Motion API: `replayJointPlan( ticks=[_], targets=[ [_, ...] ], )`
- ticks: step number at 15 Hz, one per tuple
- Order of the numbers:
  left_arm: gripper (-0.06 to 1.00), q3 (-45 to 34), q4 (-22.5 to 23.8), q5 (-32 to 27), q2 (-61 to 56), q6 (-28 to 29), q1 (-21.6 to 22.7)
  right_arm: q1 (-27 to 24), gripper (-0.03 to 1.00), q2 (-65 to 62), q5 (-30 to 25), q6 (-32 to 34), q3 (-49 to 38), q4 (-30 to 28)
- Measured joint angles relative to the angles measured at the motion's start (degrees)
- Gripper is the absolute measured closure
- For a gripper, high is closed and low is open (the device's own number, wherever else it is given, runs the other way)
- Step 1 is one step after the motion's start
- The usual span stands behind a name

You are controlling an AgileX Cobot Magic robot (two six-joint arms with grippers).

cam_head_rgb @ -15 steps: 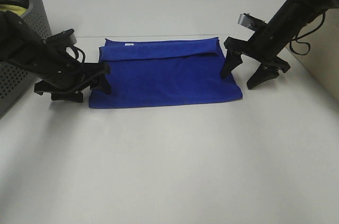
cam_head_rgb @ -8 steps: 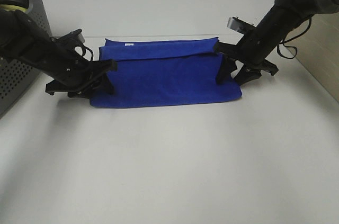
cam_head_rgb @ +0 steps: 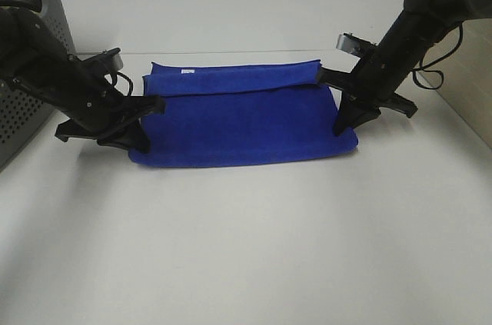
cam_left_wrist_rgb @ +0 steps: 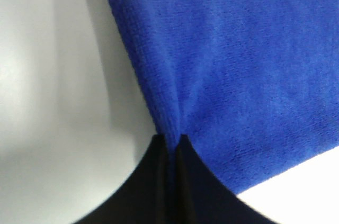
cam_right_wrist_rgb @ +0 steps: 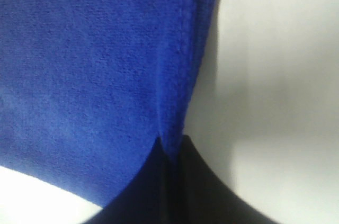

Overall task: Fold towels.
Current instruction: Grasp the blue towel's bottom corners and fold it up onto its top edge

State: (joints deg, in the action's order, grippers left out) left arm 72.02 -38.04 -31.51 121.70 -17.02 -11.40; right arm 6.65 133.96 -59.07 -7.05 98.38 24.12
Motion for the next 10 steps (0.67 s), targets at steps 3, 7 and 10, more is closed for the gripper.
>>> replayJointPlan(
  ticks=[3, 7, 10],
  targets=[
    [0.93, -8.3, 2.3, -0.5, -6.2, 2.1, -0.1, 0.0, 0.97, -5.7, 1.7, 0.0, -11.7, 0.1],
    [0.93, -19.7, 2.3, -1.1, -11.2, 2.5, -0.2, 0.0, 0.97, -12.7, 6.8, -0.3, -27.3, 2.6],
    [0.93, -18.6, 2.2, -3.6, -11.4, 2.7, -0.2, 0.0, 0.97, -15.1, 6.8, -1.8, -28.2, 2.7]
  ],
)
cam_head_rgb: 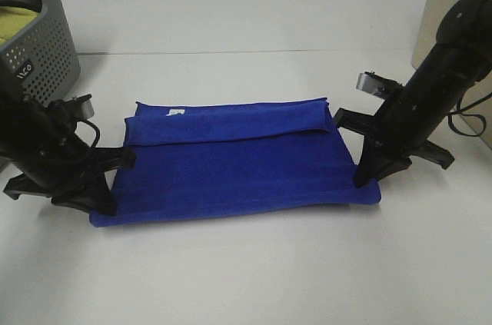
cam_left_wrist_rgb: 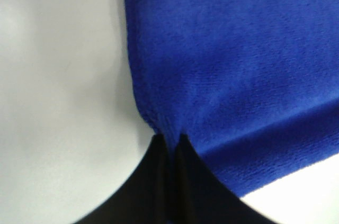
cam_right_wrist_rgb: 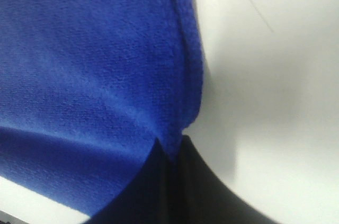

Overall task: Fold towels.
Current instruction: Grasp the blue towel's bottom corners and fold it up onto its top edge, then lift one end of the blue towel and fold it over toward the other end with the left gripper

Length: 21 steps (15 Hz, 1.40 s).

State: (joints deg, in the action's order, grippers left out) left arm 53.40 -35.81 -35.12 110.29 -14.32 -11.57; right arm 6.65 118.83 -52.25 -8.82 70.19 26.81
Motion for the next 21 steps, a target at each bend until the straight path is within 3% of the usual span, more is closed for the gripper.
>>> replayJointPlan(
  ticks=[5, 11, 16, 18, 19, 21],
  targets=[
    [0.93, 12.1, -0.3, -0.7, -0.3, 2.6, 0.0, 0.0, 0.97, -0.9, -0.1, -1.7, 13.3, -1.0],
    [0.94, 17.4, -0.1, 12.4, 1.6, 3.7, 0.0, 0.0, 0.97, 11.2, -3.7, -1.7, 35.0, -1.2],
    [0.92, 18.9, -0.1, 15.4, 7.8, 3.7, 0.0, 0.0, 0.97, 19.5, -1.8, -1.5, 43.1, -1.2],
    [0.83, 18.9, -0.2, 17.1, 8.3, 3.7, 0.0, 0.0, 0.95, 20.8, -1.4, -1.5, 43.3, -1.1],
    [0.71, 19.0, -0.3, 18.0, 8.3, 3.6, 0.0, 0.0, 0.89, 21.0, -1.3, -1.5, 43.3, -0.5],
    [0.43, 19.0, -0.3, 18.3, 8.3, 3.6, 0.0, 0.0, 0.61, 20.9, -1.2, -1.5, 43.4, 0.6]
  ],
)
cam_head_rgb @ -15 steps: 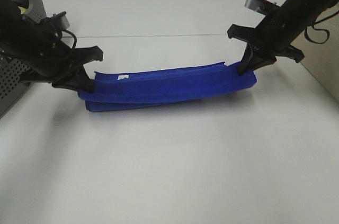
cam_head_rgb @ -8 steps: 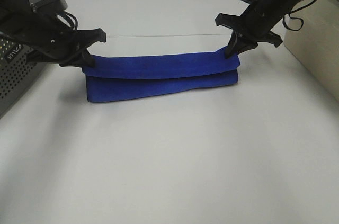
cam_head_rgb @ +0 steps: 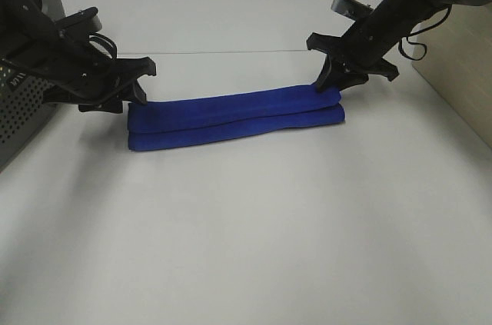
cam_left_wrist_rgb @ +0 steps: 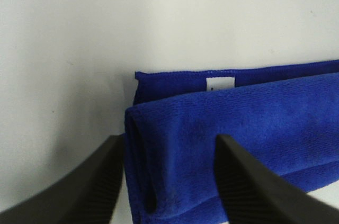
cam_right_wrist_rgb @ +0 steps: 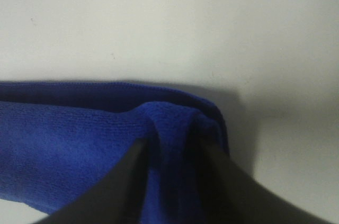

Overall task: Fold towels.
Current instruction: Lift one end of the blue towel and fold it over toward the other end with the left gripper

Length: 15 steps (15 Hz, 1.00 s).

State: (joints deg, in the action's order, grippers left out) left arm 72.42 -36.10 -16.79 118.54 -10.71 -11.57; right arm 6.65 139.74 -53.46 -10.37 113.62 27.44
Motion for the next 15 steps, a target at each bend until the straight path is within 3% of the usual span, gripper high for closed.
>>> replayJointPlan(
  ticks=[2, 4, 10, 15],
  targets=[
    [0.21, 0.0, 3.0, 0.5, 0.0, -0.6, 0.0, 0.0, 0.26, -1.3, -1.0, 0.0, 0.3, -0.2],
    [0.15, 0.0, 5.7, 0.5, -0.6, -0.5, 0.0, 0.0, 0.13, -3.8, -2.9, 0.0, 0.4, -2.2],
    [0.14, 0.0, 6.1, -2.2, 2.8, 4.2, 0.0, 0.0, 0.10, -6.4, -6.9, 0.1, 0.5, -5.0],
    [0.16, 0.4, -1.8, -0.6, 4.9, 3.9, 0.0, 0.0, 0.10, -6.4, -7.6, 0.5, 0.5, -5.0]
  ],
)
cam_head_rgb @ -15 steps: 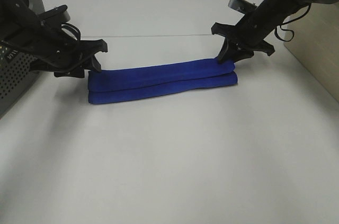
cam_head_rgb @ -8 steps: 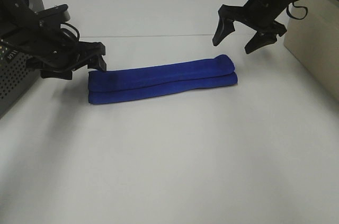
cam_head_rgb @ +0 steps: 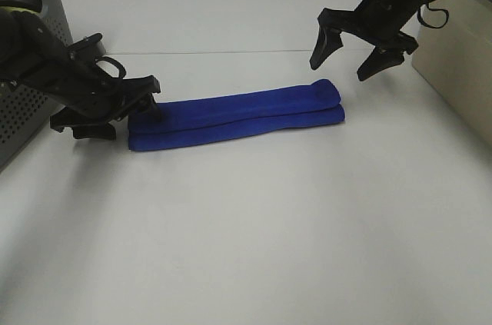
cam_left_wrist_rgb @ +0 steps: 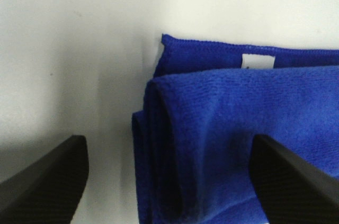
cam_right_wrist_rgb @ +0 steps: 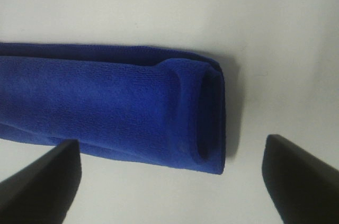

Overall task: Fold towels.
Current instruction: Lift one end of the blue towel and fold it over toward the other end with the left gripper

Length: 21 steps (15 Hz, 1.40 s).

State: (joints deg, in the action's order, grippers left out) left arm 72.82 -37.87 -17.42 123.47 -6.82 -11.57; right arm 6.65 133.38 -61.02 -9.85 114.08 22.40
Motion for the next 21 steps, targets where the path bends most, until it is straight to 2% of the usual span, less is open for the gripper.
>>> replayJointPlan(
  ticks=[2, 5, 6, 7, 8, 9, 12, 15, 19, 21],
  targets=[
    [0.22, 1.3, -1.3, -0.9, 1.0, -0.6, 0.0, 0.0, 0.10, 0.0, -0.1, 0.1, 0.0, 0.0],
    [0.39, 5.3, -2.3, -6.2, 3.2, -0.9, 0.0, 0.0, 0.10, 0.0, -0.2, 0.1, 0.0, 0.0],
    [0.47, 5.8, -2.3, -7.2, 3.5, -0.9, 0.0, 0.0, 0.10, 0.0, -0.2, 0.1, 0.0, 0.0],
    [0.59, 5.8, -2.3, -7.7, 3.7, -0.9, 0.0, 0.0, 0.10, 0.0, -0.2, 0.1, 0.0, 0.0],
    [0.77, 5.8, -2.3, -8.1, 3.8, -0.8, 0.2, 0.0, 0.10, 0.0, -0.2, 0.1, 0.0, 0.0],
    [0.87, 5.8, -1.7, -8.4, 3.7, -0.8, 0.2, 0.0, 0.10, 0.0, -0.2, 0.1, 0.0, 0.0],
    [0.88, 5.8, 2.2, -10.7, 2.1, -0.8, 1.6, 0.0, 0.10, 0.0, -0.4, 0.1, 0.0, 0.0],
    [0.88, 8.5, 5.2, -17.5, -2.3, -0.8, 4.8, 0.0, 0.10, 0.0, -1.4, 0.1, 0.0, 0.0],
    [0.88, 19.8, 6.8, -32.0, -4.9, 0.6, 5.8, 0.0, 0.10, 0.0, -2.4, 0.1, 0.0, -0.1],
    [0.88, 25.3, 6.9, -35.0, -5.1, 3.2, 5.4, 0.0, 0.10, 0.0, -3.2, 0.1, 0.0, -0.2]
  ],
)
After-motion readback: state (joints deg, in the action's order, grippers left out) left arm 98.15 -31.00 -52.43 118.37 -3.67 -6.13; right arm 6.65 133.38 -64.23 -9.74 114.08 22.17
